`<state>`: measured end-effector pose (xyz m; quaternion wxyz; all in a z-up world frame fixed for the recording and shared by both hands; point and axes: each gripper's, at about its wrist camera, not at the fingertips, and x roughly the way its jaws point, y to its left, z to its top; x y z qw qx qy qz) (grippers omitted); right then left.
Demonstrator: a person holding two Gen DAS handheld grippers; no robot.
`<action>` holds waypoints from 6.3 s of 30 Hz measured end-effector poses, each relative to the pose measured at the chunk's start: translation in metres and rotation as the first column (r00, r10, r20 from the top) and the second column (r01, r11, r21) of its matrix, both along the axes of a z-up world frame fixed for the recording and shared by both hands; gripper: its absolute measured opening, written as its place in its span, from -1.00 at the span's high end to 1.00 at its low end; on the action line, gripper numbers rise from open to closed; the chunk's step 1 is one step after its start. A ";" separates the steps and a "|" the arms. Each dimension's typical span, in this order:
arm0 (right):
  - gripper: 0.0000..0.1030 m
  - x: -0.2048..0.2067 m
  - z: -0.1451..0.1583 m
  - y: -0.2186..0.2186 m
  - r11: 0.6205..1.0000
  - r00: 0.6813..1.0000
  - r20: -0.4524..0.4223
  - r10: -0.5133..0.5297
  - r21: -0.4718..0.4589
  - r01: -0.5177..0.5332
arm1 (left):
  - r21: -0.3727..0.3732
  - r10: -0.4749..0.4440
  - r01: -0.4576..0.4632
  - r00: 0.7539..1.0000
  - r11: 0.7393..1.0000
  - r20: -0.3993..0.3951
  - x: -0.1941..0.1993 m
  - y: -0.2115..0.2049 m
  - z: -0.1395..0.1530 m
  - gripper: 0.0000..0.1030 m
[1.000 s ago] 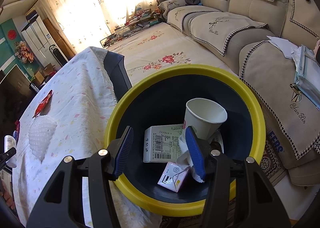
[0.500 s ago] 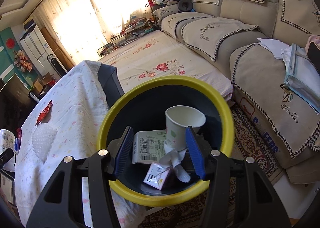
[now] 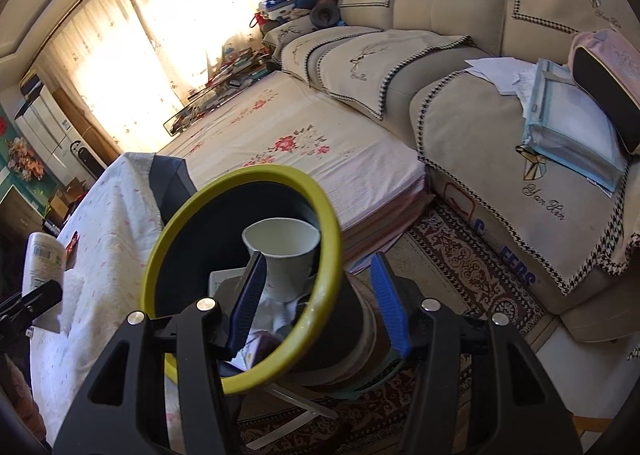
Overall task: Collect trash
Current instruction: 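Carry the pill bottle over the bin and open the left tool, then grasp the white foam net sleeve with the right tool, then carry the foam sleeve over the bin and open the right tool, then grasp the red snack wrapper with the left tool, then carry the red wrapper over the bin and open the left tool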
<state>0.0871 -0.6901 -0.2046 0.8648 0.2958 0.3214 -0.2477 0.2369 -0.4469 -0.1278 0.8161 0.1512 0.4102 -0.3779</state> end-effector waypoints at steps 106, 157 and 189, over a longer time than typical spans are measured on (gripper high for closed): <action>0.50 0.075 0.048 0.114 0.909 0.935 -0.154 0.321 -0.226 -0.349 | -0.325 0.601 -0.555 0.797 0.766 0.054 -0.094 0.396 0.053 -0.76; -0.46 0.106 0.015 0.077 0.952 0.960 -0.093 0.263 -0.138 -0.274 | 0.059 0.726 -0.725 0.678 0.686 -0.119 0.263 0.150 -0.055 -0.85; -0.46 0.061 0.023 0.078 0.965 0.970 -0.020 0.241 -0.106 -0.242 | -0.047 0.608 -0.607 0.794 0.793 0.007 0.157 0.165 -0.023 0.63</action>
